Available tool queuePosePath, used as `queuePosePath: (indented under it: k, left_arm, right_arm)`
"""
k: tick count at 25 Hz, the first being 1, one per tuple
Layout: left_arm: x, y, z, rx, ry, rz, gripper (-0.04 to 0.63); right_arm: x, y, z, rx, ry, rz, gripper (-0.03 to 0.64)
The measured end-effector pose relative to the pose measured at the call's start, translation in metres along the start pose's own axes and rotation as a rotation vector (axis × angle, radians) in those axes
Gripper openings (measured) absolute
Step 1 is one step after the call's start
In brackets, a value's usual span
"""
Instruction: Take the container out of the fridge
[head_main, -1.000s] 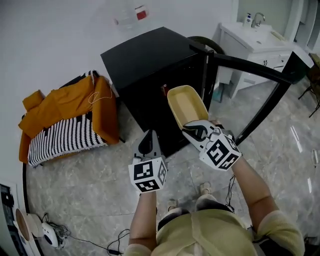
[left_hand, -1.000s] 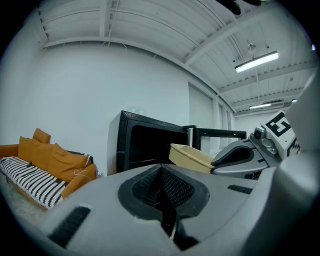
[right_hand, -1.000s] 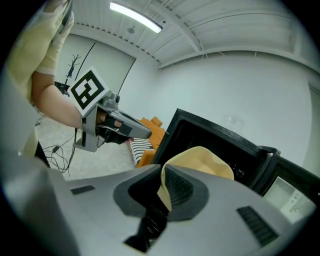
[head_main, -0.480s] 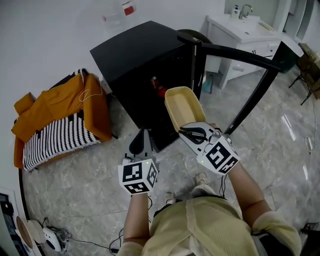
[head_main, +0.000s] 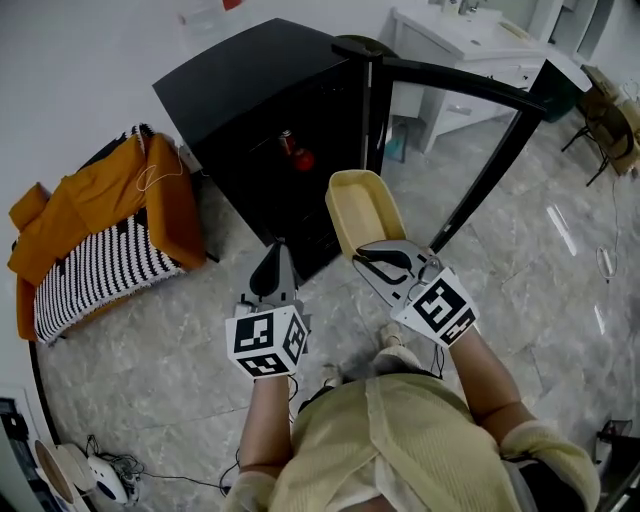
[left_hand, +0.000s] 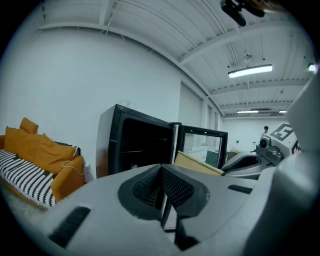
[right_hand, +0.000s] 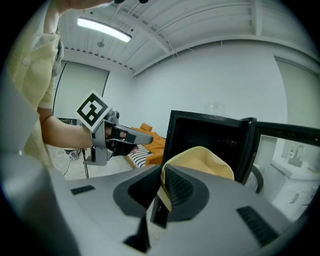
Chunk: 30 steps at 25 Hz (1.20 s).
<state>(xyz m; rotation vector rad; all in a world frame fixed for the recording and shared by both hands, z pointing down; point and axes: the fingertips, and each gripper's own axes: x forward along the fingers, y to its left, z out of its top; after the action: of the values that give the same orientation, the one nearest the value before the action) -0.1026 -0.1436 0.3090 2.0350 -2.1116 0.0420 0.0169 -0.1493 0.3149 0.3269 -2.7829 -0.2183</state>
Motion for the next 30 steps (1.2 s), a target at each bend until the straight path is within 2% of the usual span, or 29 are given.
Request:
queuePosePath:
  k: [20, 30]
  left_arm:
    - [-0.028, 0.017, -0.039, 0.001, 0.071, 0.060, 0.021]
    - [-0.026, 0.008, -0.040, 0.014, 0.078, 0.043, 0.021]
  right_arm:
    - [-0.012, 0.013, -0.046, 0.106, 0.077, -0.025, 0.043]
    - [-0.015, 0.013, -0.052, 0.108, 0.097, -0.021, 0.043]
